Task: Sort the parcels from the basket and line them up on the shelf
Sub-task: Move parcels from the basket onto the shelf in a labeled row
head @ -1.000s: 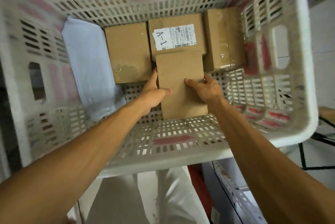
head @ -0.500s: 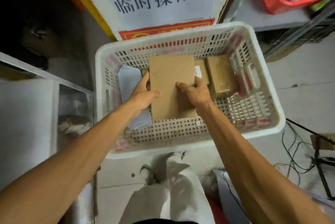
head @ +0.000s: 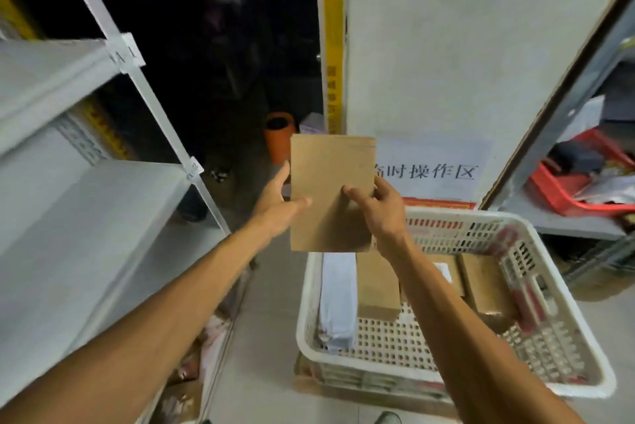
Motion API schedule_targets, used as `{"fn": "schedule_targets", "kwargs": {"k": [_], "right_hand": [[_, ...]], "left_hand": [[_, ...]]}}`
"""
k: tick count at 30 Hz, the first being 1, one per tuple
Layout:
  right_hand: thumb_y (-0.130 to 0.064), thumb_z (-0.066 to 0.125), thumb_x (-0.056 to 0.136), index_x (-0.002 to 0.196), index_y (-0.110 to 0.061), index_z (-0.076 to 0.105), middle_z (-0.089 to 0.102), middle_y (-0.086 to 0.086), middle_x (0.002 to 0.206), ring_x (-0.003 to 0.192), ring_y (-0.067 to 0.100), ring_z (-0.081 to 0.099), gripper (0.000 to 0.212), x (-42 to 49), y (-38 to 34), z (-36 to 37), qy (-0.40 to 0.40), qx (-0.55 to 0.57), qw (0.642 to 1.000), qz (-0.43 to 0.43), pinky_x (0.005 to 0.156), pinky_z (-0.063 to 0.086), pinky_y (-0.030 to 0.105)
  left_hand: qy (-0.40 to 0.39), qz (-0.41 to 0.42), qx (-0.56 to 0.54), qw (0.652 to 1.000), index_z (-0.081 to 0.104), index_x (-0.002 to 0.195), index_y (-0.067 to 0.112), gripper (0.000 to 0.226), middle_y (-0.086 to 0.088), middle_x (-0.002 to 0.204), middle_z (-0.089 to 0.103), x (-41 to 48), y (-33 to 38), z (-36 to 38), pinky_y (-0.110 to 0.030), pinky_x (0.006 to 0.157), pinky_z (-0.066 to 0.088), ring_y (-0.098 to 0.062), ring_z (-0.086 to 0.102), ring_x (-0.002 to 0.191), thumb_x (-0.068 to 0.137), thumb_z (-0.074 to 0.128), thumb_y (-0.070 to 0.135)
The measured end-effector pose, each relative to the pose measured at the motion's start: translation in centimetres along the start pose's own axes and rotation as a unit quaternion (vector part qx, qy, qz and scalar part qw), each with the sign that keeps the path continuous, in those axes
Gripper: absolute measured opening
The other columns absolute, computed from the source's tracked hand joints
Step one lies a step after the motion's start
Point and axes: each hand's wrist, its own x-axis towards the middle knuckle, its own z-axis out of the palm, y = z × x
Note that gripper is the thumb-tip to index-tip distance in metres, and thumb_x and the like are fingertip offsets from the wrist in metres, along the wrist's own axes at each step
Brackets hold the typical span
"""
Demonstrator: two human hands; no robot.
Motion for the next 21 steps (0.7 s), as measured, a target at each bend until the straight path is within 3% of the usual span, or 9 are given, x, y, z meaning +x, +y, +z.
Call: {"fn": "schedule_targets", "kwargs": {"k": [4, 8, 11, 15, 19, 21], "right_hand": [[-0.030, 0.069, 0.088, 0.133, -0.021, 0.057, 0.065, -0.004, 0.122, 0.109, 0.018, 0.061, 0.047, -1.9, -5.8, 4.1, -0.019, 0.011, 0.995, -0.096, 0.096, 0.050, 0.039], [-0.034, 0.068, 0.087, 0.137, -0.032, 0.053, 0.063, -0.014, 0.125, 0.110, 0.010, 0.060, 0.052, -3.9, -10.6, 8.2, -0.044, 0.042, 0.980, -0.188, 0.094, 0.050, 0.038], [-0.034, 0.069, 0.088, 0.138, -0.031, 0.051, 0.062, -0.015, 0.125, 0.112, 0.010, 0.060, 0.053, -5.2, -14.2, 11.3, -0.062, 0.063, 0.966, -0.243, 0.095, 0.051, 0.039], [-0.024, 0.069, 0.088, 0.137, -0.026, 0.050, 0.061, -0.010, 0.129, 0.118, 0.010, 0.057, 0.052, -6.5, -17.7, 15.1, -0.098, 0.103, 0.951, -0.274, 0.096, 0.051, 0.036], [-0.019, 0.066, 0.090, 0.129, -0.031, 0.052, 0.063, -0.012, 0.124, 0.115, 0.007, 0.059, 0.043, -7.8, -19.4, 19.0, -0.156, 0.138, 0.935, -0.286, 0.095, 0.053, 0.036], [-0.019, 0.065, 0.091, 0.125, -0.033, 0.055, 0.065, -0.014, 0.119, 0.113, 0.005, 0.061, 0.038, -8.2, -19.9, 20.9, -0.182, 0.157, 0.927, -0.287, 0.094, 0.053, 0.035]], "left_hand": [[0.053, 0.084, 0.000, 0.995, 0.018, 0.149, 0.041, 0.087, 0.004, 0.149, 0.037, -1.9, 2.6, -7.2, -0.043, 0.109, 0.039, -0.013, 0.038, 0.132, 0.085, 0.070, 0.013], [0.123, 0.173, -0.009, 0.977, 0.020, 0.149, 0.040, 0.086, 0.007, 0.143, 0.044, -4.4, 4.9, -13.8, -0.045, 0.104, 0.044, -0.018, 0.046, 0.128, 0.084, 0.071, 0.016], [0.184, 0.220, -0.049, 0.957, 0.029, 0.149, 0.030, 0.081, 0.009, 0.134, 0.054, -6.2, 6.1, -17.9, -0.040, 0.099, 0.049, -0.013, 0.054, 0.118, 0.083, 0.073, 0.018], [0.240, 0.233, -0.054, 0.941, 0.041, 0.144, 0.025, 0.062, 0.005, 0.128, 0.059, -8.3, 7.7, -22.2, -0.037, 0.099, 0.047, -0.013, 0.053, 0.115, 0.087, 0.067, 0.024], [0.267, 0.254, -0.044, 0.929, 0.032, 0.148, 0.027, 0.073, 0.008, 0.138, 0.051, -10.1, 8.1, -26.4, -0.035, 0.103, 0.042, -0.010, 0.047, 0.124, 0.085, 0.068, 0.033], [0.256, 0.257, -0.028, 0.931, 0.027, 0.150, 0.031, 0.084, 0.008, 0.140, 0.047, -11.1, 7.9, -28.6, -0.024, 0.097, 0.042, -0.004, 0.047, 0.122, 0.080, 0.072, 0.041]]}}
